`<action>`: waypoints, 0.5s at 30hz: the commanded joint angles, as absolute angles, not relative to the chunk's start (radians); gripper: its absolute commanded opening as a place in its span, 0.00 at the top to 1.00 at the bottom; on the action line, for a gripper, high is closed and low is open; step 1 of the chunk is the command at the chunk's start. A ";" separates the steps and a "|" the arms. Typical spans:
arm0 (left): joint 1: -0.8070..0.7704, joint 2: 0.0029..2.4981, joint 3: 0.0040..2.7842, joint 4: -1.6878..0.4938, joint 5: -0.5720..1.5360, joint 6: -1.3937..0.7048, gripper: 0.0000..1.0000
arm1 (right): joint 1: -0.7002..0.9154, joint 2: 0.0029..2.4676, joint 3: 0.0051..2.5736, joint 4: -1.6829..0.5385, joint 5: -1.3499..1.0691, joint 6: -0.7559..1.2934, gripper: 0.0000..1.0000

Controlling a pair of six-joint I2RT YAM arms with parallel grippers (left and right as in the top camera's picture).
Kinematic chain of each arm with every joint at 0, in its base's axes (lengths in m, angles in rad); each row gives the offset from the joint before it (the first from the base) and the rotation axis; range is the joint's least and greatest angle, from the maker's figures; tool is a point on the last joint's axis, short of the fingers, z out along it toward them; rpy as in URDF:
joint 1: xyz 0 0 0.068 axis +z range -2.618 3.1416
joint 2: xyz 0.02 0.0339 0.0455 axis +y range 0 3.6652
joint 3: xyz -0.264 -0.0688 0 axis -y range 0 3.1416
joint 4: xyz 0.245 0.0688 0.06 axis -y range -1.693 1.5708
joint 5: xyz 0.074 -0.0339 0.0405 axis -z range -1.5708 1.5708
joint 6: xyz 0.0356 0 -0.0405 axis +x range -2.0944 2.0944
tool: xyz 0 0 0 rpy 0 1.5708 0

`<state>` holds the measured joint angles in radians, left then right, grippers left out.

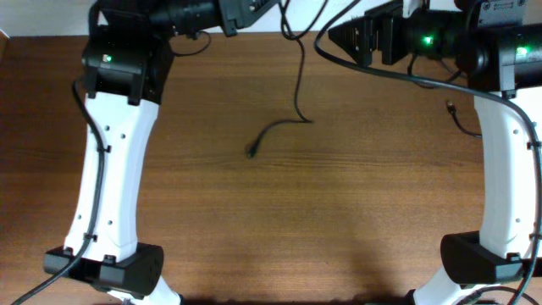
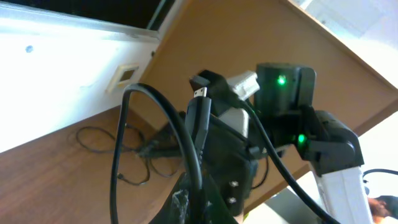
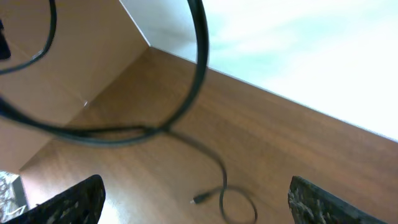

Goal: Untangle cables

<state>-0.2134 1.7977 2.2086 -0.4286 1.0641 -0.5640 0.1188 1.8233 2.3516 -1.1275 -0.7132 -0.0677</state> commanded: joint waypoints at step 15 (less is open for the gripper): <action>-0.332 1.801 2.222 -0.281 1.021 -0.706 1.00 | 0.118 1.837 2.361 -1.057 -0.663 -0.024 0.41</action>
<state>-0.3077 1.7996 2.2086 -0.2928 1.0138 -0.6876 0.1188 1.8248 2.3516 -1.0645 -0.6655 -0.0265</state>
